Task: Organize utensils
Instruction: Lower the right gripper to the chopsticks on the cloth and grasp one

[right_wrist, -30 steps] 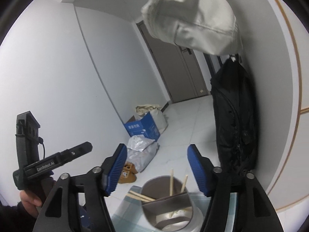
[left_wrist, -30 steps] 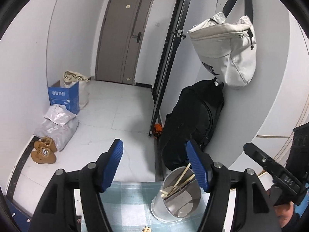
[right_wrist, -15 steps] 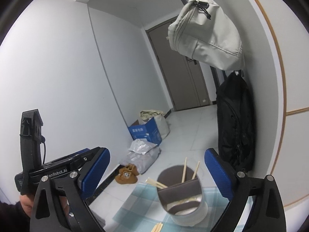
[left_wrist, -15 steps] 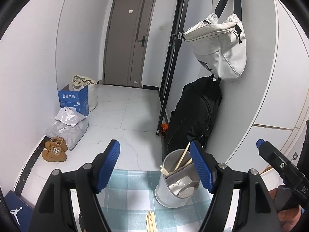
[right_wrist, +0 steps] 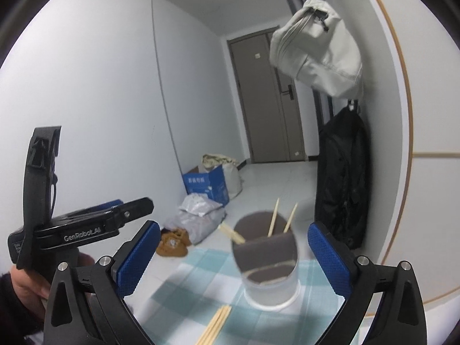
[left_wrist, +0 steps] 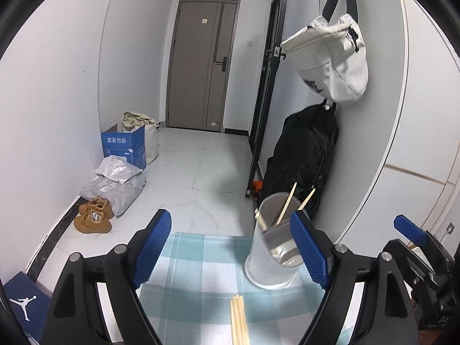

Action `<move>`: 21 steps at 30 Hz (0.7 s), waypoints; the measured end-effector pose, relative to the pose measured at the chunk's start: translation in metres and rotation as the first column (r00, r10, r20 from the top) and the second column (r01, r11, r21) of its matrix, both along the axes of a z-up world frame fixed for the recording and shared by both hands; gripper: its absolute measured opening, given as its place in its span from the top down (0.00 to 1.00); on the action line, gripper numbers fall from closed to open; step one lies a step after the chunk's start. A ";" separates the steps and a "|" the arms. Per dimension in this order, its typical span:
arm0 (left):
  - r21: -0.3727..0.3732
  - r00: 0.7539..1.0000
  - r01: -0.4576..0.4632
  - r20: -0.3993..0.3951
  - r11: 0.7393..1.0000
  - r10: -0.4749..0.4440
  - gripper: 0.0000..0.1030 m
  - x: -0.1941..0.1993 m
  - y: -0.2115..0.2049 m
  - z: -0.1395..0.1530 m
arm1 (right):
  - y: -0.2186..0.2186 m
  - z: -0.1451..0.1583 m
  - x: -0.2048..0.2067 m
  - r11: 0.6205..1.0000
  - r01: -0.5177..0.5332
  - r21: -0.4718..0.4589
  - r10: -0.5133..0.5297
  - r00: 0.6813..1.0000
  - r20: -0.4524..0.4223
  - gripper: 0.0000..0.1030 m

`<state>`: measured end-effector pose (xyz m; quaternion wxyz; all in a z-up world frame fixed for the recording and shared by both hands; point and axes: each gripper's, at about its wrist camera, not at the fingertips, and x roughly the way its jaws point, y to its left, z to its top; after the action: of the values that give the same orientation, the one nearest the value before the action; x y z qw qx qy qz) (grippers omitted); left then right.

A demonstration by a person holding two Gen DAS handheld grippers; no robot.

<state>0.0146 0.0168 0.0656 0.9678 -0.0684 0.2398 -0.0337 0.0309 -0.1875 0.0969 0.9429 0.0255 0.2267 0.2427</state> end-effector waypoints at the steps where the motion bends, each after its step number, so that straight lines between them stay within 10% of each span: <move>1: 0.009 1.000 -0.008 0.000 1.000 0.008 0.21 -0.001 0.000 -0.006 | 0.001 -0.005 -0.002 1.000 -0.002 0.001 0.002 1.000 -0.005 0.00; 21: -0.037 0.975 -0.044 -0.218 0.998 0.035 0.18 0.020 0.037 -0.117 | 0.028 -0.127 0.002 0.993 -0.065 -0.099 0.030 0.946 -0.324 0.10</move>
<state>0.0343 0.0535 -0.0514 0.9347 -0.0965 0.3420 -0.0118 0.0332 -0.1594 -0.0302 0.8872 0.0080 0.3907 0.2454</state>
